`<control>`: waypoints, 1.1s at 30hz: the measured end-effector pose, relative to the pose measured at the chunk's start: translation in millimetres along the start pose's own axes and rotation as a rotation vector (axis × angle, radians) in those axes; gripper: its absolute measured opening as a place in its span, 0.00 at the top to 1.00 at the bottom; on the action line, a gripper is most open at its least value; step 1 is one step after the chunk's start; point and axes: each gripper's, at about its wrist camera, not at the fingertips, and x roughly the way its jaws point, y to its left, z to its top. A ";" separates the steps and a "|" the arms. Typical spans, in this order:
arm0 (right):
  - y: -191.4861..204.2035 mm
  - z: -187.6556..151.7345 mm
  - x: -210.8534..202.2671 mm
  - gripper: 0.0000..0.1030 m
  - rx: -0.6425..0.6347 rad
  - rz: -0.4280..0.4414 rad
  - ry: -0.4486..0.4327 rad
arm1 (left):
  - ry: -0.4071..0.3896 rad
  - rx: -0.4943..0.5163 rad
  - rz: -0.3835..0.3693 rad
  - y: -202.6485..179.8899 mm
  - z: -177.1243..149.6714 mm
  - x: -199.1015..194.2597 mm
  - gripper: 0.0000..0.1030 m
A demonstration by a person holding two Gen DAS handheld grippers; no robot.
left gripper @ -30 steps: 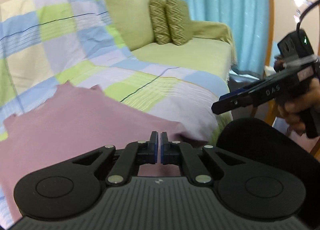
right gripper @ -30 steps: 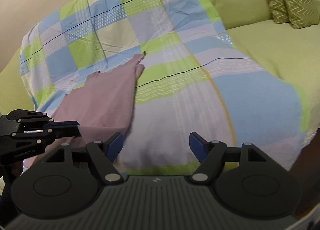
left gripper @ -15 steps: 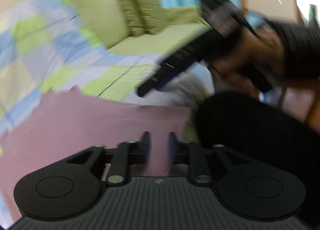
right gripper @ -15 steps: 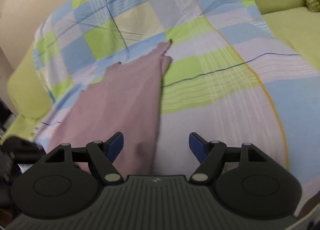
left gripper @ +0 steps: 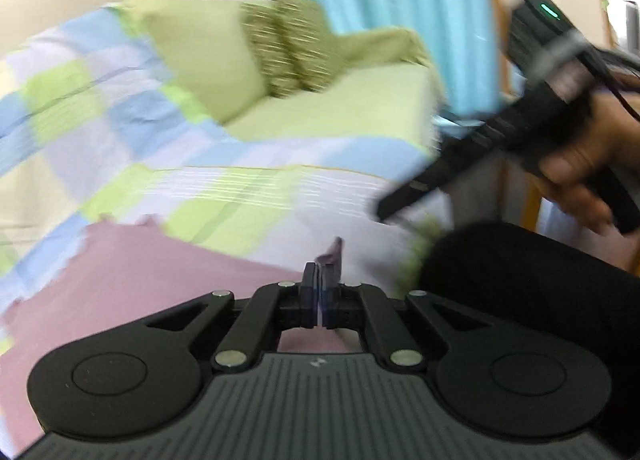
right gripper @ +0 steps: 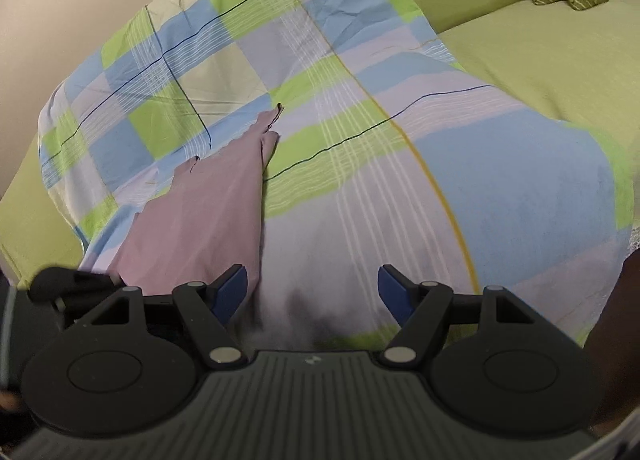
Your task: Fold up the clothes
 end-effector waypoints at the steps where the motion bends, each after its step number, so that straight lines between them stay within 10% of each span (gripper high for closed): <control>1: 4.2 -0.3 2.6 0.33 -0.009 0.012 0.003 | -0.004 -0.023 0.040 9.4 -2.8 -8.3 1.00; 25: 71.7 44.5 110.3 0.34 -0.145 0.084 0.043 | 0.092 -0.233 0.278 70.2 -72.0 -102.0 1.00; 30: 88.4 52.3 140.7 0.63 -0.144 0.091 0.049 | 0.096 -0.224 0.263 61.7 -75.2 -100.5 1.00; 33: 99.1 52.5 154.3 0.63 -0.107 0.132 0.080 | 0.093 -0.215 0.254 58.2 -77.4 -99.4 1.00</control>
